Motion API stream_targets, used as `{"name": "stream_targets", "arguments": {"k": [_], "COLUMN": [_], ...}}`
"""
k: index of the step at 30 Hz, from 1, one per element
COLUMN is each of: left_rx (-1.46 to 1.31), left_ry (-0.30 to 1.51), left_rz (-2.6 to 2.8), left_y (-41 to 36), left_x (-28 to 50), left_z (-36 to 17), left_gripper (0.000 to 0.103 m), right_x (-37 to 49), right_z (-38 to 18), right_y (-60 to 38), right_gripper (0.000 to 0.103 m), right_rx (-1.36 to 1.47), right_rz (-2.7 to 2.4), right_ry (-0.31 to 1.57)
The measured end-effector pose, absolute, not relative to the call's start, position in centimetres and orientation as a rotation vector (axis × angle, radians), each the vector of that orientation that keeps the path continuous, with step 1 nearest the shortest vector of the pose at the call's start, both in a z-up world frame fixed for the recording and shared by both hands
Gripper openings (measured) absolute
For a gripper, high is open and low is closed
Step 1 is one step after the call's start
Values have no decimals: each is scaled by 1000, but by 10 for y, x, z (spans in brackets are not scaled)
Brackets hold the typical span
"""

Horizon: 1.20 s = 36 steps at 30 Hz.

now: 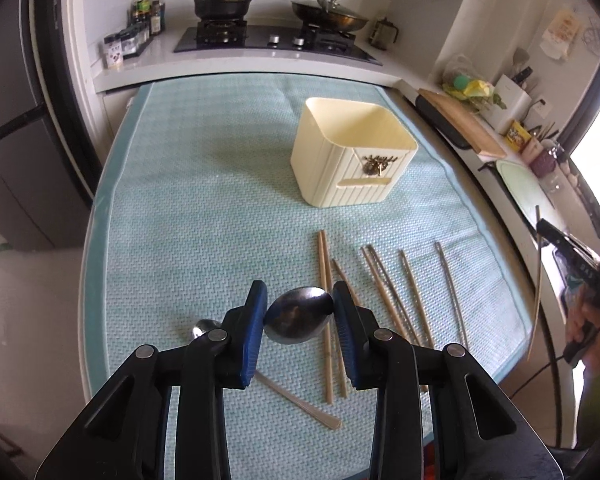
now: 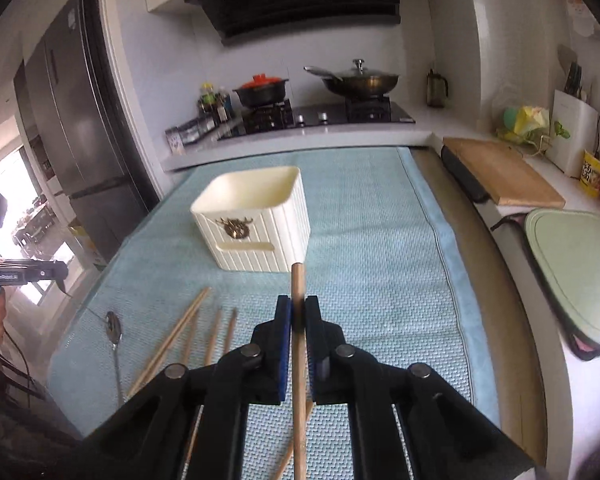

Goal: Organize utensils
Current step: 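Carry the chopstick and spoon into the cream basket and open both tools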

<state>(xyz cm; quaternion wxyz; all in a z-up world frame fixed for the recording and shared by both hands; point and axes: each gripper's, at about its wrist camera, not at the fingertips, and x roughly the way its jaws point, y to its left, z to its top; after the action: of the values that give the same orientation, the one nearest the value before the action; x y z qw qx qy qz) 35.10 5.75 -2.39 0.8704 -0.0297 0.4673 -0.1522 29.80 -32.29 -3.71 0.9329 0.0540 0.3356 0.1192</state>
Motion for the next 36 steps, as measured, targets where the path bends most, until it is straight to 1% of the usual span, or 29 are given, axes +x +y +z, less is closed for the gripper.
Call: {"name": "stream_targets", "arguments": {"k": [11, 12, 13, 14, 15, 17, 20, 26, 28, 33, 36], "left_rx": [-121, -128, -135, -139, -143, -158, -154, -242, -266, -320, -347], "left_ry": [941, 939, 939, 938, 938, 947, 962, 999, 979, 904, 867], "left_rz": [-327, -332, -336, -339, -345, -362, -358, -368, -379, -425, -461], "left_y": [62, 63, 63, 62, 62, 60, 59, 66, 68, 66, 64], "left_x": [343, 344, 345, 346, 348, 353, 362, 376, 375, 374, 381], "left_z": [-8, -6, -4, -3, -2, -2, -9, -30, -27, -4, 10], "left_gripper": [31, 27, 25, 19, 7, 4, 3, 2, 2, 2, 2], "right_x": [262, 263, 265, 266, 269, 273, 282, 284, 286, 286, 295], "right_z": [20, 23, 25, 27, 28, 30, 31, 29, 29, 31, 30], "right_y": [-313, -312, -312, -311, -310, -305, -298, -294, -297, -304, -303], "right_gripper": [7, 7, 7, 7, 7, 7, 7, 7, 7, 7, 7], "right_rx": [145, 154, 166, 172, 176, 177, 181, 201, 229, 266, 294], "right_rz": [289, 296, 303, 311, 320, 333, 354, 371, 384, 393, 411], "right_ry": [468, 458, 449, 445, 442, 434, 441, 436, 426, 293, 254]}}
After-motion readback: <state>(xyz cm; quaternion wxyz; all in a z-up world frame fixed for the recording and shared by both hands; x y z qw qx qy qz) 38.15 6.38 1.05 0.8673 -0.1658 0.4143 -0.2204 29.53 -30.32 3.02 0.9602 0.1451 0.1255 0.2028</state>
